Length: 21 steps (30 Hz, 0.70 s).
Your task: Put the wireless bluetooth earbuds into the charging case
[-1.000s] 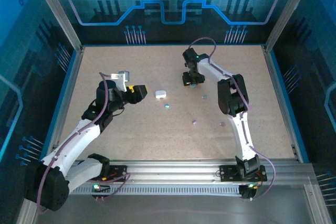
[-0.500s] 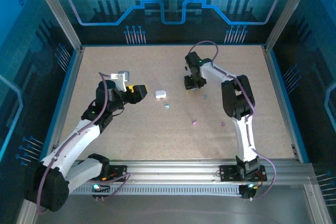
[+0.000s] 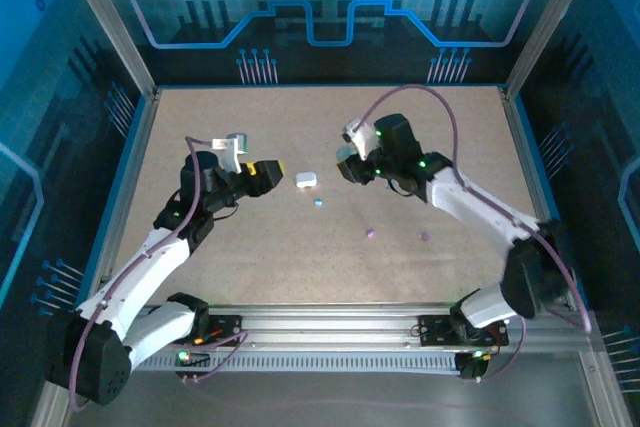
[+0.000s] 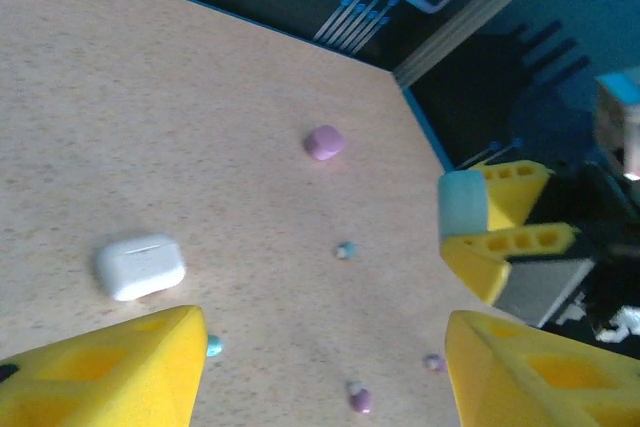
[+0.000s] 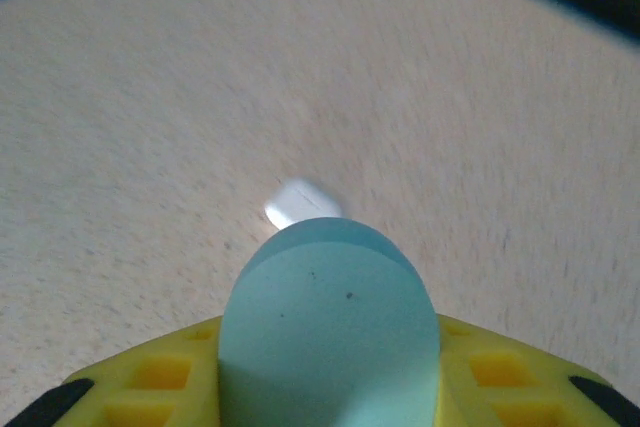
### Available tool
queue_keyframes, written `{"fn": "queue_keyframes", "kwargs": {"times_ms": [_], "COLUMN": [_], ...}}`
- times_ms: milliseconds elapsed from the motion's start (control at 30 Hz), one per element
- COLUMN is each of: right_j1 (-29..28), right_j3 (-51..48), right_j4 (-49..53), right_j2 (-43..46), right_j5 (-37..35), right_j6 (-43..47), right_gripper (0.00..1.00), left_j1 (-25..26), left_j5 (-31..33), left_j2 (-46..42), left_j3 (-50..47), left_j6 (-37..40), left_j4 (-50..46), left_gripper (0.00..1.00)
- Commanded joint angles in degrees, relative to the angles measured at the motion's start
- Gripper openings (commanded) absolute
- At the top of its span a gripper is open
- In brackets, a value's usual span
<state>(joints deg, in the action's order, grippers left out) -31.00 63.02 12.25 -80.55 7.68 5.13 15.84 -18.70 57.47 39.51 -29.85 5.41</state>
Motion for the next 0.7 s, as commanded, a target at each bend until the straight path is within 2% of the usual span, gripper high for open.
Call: {"fn": "queue_keyframes", "kwargs": {"times_ms": [0,133,333,667], "right_j1": [-1.3,-3.5,-4.9,-5.2], "right_j3": [-6.1,-11.3,-12.3,-15.1], "right_j4": [-11.4,-15.8,-15.4,-16.7], "right_j2": [5.6,12.1,15.6,16.7], "right_j5": [4.8,5.3,5.5,6.4], "right_j6": [9.8,16.0,18.6,21.4], "right_gripper": [0.37,0.37,0.37,0.38], "left_j1": [1.2,5.4,13.5,18.6], "left_j5": [-6.8,-7.9,-8.4,-7.9], "left_j2": [1.0,2.9,8.0,15.2], "left_j3": [4.7,8.5,13.6,19.6], "left_j6": [-3.9,-2.5,0.5,0.8], "left_j4": [3.8,1.7,-1.3,-3.4], "left_gripper": [0.65,0.66,0.66,0.62]}}
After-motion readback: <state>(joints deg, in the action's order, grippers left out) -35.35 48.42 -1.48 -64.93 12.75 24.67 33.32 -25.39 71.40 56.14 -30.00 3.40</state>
